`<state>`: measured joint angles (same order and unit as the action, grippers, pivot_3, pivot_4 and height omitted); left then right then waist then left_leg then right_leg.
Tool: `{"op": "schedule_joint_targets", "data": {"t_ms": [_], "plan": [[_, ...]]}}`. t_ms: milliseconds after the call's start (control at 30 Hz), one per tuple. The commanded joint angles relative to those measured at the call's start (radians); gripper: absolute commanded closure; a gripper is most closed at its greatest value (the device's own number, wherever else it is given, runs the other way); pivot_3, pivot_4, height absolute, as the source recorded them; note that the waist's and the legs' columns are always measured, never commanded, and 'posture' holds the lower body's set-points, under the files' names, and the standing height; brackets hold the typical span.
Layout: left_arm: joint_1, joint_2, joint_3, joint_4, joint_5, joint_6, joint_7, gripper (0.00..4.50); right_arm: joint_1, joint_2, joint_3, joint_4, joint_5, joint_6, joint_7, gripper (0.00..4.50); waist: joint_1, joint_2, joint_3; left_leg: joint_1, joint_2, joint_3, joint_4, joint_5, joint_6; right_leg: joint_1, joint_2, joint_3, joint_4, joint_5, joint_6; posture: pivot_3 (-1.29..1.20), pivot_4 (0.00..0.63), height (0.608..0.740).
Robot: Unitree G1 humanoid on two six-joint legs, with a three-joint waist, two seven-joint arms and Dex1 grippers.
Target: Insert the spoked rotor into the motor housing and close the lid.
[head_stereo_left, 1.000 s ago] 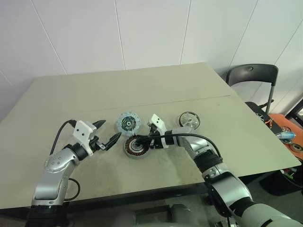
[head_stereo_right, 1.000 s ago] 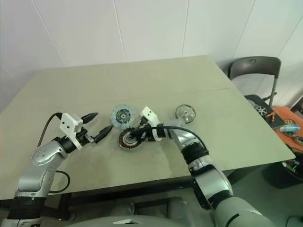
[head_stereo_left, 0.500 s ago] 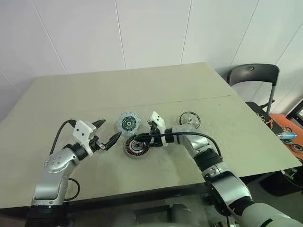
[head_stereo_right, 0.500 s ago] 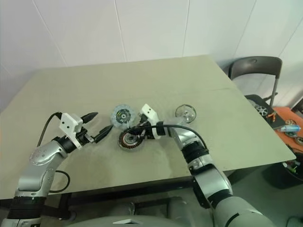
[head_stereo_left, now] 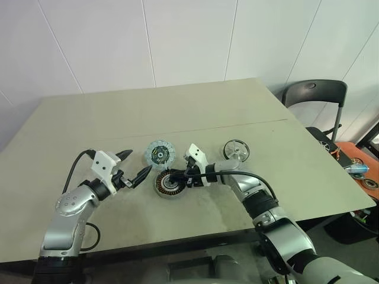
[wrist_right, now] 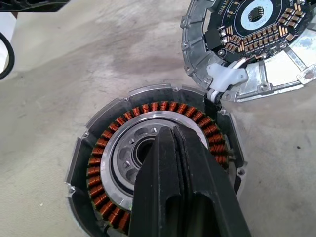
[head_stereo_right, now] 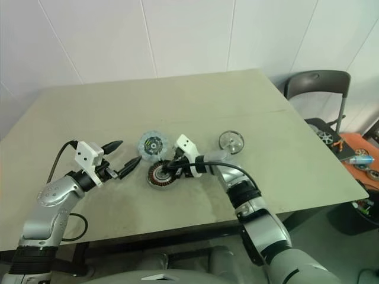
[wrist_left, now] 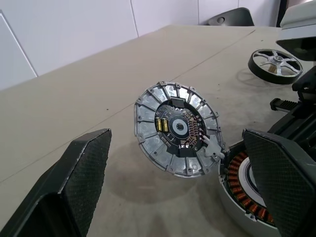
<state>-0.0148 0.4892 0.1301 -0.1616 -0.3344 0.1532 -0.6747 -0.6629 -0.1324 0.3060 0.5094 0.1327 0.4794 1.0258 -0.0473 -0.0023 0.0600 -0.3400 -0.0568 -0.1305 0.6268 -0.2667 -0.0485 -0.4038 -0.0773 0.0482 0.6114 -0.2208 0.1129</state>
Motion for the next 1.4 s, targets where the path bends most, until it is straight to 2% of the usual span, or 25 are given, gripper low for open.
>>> {"op": "schedule_joint_targets", "data": {"t_ms": [33, 300, 567, 733, 833, 967, 1067, 1200, 1367, 1400], "plan": [[-0.014, 0.008, 0.000, -0.039, -0.002, 0.005, 0.001, 0.00, 0.018, 0.032, 0.014, -0.023, 0.006, -0.022, -0.003, 4.47, 0.001, 0.000, 0.000, 0.000, 0.000, 0.000, 0.000, 0.000, 0.000, 0.000, 0.000, 0.000, 0.000, 0.000, 0.000, 0.00, 0.000, 0.740], [-0.018, 0.009, -0.001, -0.044, 0.000, 0.015, 0.000, 0.00, 0.015, 0.071, -0.025, -0.019, 0.019, -0.072, -0.043, 4.47, 0.004, 0.000, 0.000, -0.001, 0.000, 0.000, 0.001, 0.000, 0.000, 0.000, 0.000, 0.000, 0.000, 0.000, 0.000, 0.00, 0.000, 0.740], [-0.023, 0.010, -0.002, -0.044, 0.001, 0.019, 0.003, 0.00, 0.044, 0.045, 0.041, -0.064, 0.017, 0.025, 0.036, 4.47, 0.003, 0.000, 0.000, -0.001, 0.000, 0.000, 0.000, 0.000, 0.000, 0.000, 0.000, 0.000, 0.000, 0.000, 0.000, 0.00, 0.000, 0.740], [-0.022, 0.010, -0.001, -0.048, 0.000, 0.022, 0.006, 0.00, 0.032, 0.053, 0.029, -0.028, -0.011, -0.025, -0.022, 4.47, 0.003, 0.000, 0.000, -0.001, 0.000, 0.000, 0.000, 0.000, 0.000, 0.000, 0.000, 0.000, 0.000, 0.000, 0.000, 0.00, 0.000, 0.740], [-0.021, 0.012, 0.003, -0.051, 0.000, 0.026, 0.006, 0.00, -0.004, 0.089, -0.039, 0.033, 0.002, -0.086, -0.112, 4.47, 0.001, 0.000, 0.000, -0.001, 0.000, 0.000, 0.000, 0.000, 0.000, 0.000, 0.000, 0.000, 0.000, 0.000, 0.000, 0.00, 0.000, 0.740], [-0.019, 0.013, 0.005, -0.058, -0.002, 0.031, 0.006, 0.00, -0.014, 0.072, -0.056, 0.006, 0.060, -0.037, -0.016, 4.47, 0.002, 0.000, 0.000, 0.000, 0.000, 0.000, 0.001, 0.000, 0.000, 0.000, 0.000, 0.000, 0.001, 0.000, 0.000, 0.00, 0.000, 0.740], [-0.018, 0.014, 0.005, -0.060, -0.003, 0.034, 0.005, 0.00, 0.024, 0.014, -0.023, -0.120, 0.137, 0.045, 0.158, 4.47, 0.004, 0.001, 0.001, -0.002, 0.000, -0.001, 0.001, 0.000, 0.000, -0.001, 0.000, 0.000, 0.000, 0.000, 0.000, 0.00, 0.000, 0.740], [-0.019, 0.013, 0.002, -0.062, -0.007, 0.037, 0.001, 0.00, 0.020, 0.000, -0.032, -0.137, 0.154, 0.071, 0.165, 4.47, 0.002, 0.000, 0.001, -0.002, 0.000, 0.000, 0.001, 0.000, 0.000, -0.001, -0.001, 0.000, 0.000, -0.001, 0.001, 0.00, 0.000, 0.740], [-0.016, 0.015, 0.003, -0.056, -0.007, 0.034, -0.005, 0.00, 0.003, -0.011, -0.047, -0.071, 0.102, 0.003, 0.084, 4.47, 0.003, 0.001, 0.001, -0.002, 0.000, 0.000, 0.001, 0.000, 0.000, -0.001, -0.001, -0.001, 0.001, -0.001, 0.001, 0.00, 0.000, 0.740], [-0.015, 0.016, 0.004, -0.055, -0.007, 0.033, -0.007, 0.00, 0.005, -0.020, -0.045, -0.078, 0.113, 0.013, 0.107, 4.47, 0.003, 0.001, 0.001, -0.002, 0.000, 0.000, 0.001, 0.000, 0.000, -0.001, -0.001, -0.001, 0.001, -0.001, 0.001, 0.00, 0.000, 0.740]]}}
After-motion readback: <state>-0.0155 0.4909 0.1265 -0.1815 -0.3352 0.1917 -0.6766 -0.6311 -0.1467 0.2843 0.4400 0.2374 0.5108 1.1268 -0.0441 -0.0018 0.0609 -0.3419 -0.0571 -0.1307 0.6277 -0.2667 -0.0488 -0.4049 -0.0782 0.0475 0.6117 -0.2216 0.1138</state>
